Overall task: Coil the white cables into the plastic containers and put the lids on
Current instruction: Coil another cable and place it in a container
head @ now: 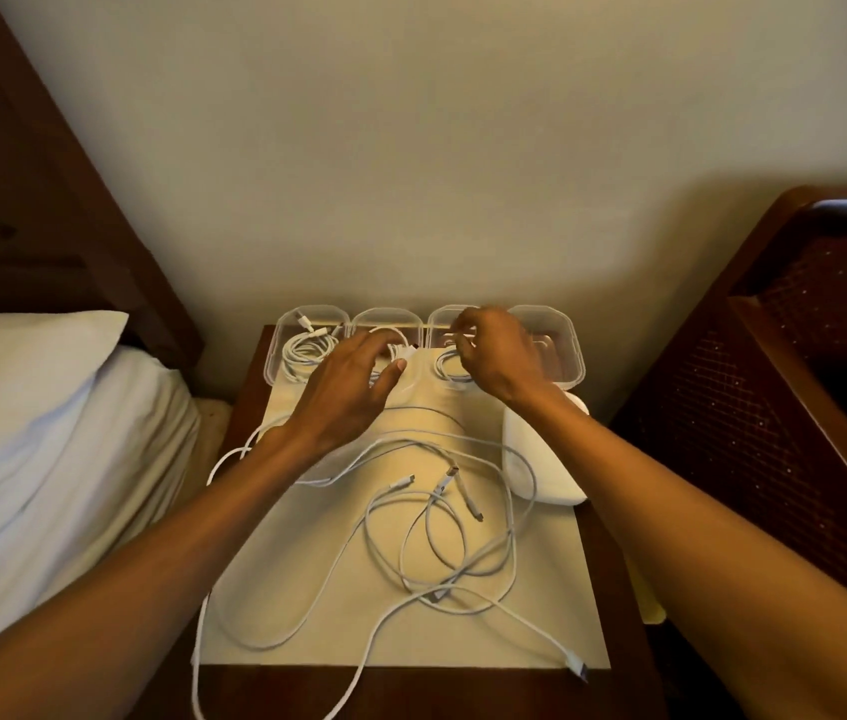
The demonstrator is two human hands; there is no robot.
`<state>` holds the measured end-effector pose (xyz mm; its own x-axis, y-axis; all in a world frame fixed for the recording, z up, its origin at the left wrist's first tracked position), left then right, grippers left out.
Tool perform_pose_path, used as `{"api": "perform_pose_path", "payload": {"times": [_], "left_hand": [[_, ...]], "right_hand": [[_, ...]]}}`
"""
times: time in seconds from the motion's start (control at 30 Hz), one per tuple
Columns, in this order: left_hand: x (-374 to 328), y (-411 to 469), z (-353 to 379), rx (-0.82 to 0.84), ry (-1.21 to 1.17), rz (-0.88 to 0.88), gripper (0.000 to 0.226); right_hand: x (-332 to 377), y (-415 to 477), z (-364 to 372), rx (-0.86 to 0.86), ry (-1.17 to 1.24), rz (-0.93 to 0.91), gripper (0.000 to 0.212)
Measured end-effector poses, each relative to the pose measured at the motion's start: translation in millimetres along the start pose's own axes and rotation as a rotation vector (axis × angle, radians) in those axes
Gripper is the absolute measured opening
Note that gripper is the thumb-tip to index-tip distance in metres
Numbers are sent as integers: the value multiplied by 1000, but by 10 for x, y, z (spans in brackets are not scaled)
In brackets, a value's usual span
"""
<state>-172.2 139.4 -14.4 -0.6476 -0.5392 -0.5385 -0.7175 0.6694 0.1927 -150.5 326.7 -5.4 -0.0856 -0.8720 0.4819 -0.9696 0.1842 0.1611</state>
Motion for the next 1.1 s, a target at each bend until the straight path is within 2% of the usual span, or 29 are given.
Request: {"api": "perform_pose_path", "payload": {"times": [0.07,0.2,0.33,0.4,0.47,0.53,0.6,0.7,0.93,1.03,1.1], "left_hand": [[-113,-159,14,38,9,6,25],[-176,-384,325,198,68,-25,26],[-203,-386,665,339,234,-66,45],[-227,-347,751,374,336,-84,43],[-275,-301,711,348,389,-83,29],[-355,-263,522,276,349,-73,18],[-488,-259,211,190,246,-50,18],[-713,-289,-391,50,124,6,16],[-1294,-406,-1958,-268,180,57,20],[-1564,-480,-2398,-295,225,43,27],[-1861,-532,-2543,-257,225,116,43]], "right_hand": [[0,-237,56,68,134,11,16],[-82,-627,308,309,104,54,22],[-206,-940,528,529,-159,100,37],[-220,-1014,529,516,-298,97,31],[-172,-1032,457,465,-325,97,24],[-116,-1022,310,415,-128,138,22],[0,-1018,90,376,127,151,18],[357,-1046,-366,317,344,62,17],[1140,-1163,-1254,228,765,14,40],[1501,-1150,-1731,90,870,-50,37],[1801,-1148,-2024,65,895,-115,36]]}}
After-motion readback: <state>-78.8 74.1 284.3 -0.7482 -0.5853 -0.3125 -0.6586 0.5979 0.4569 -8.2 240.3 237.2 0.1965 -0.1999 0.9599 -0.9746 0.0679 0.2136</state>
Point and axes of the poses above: each hand's wrist, its own y-axis towards the middle knuckle, its own z-axis out of the palm, x = y × z, the point moved 9 cm from there along y, towards the middle knuckle, and after that the axes turned 10 degrees about x, right-handed, at the moved point
